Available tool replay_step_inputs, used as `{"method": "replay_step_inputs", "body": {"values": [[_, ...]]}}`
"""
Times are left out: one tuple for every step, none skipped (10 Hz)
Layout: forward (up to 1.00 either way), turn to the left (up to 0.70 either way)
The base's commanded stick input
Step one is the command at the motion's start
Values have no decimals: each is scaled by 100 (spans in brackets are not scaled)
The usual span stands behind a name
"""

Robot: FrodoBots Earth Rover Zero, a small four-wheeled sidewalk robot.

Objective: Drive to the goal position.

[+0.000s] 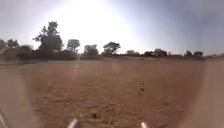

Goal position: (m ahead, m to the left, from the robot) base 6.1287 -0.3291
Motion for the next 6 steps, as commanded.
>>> {"method": "replay_step_inputs", "body": {"values": [[100,0],[100,0],[100,0],[100,0],[100,0],[100,0]]}}
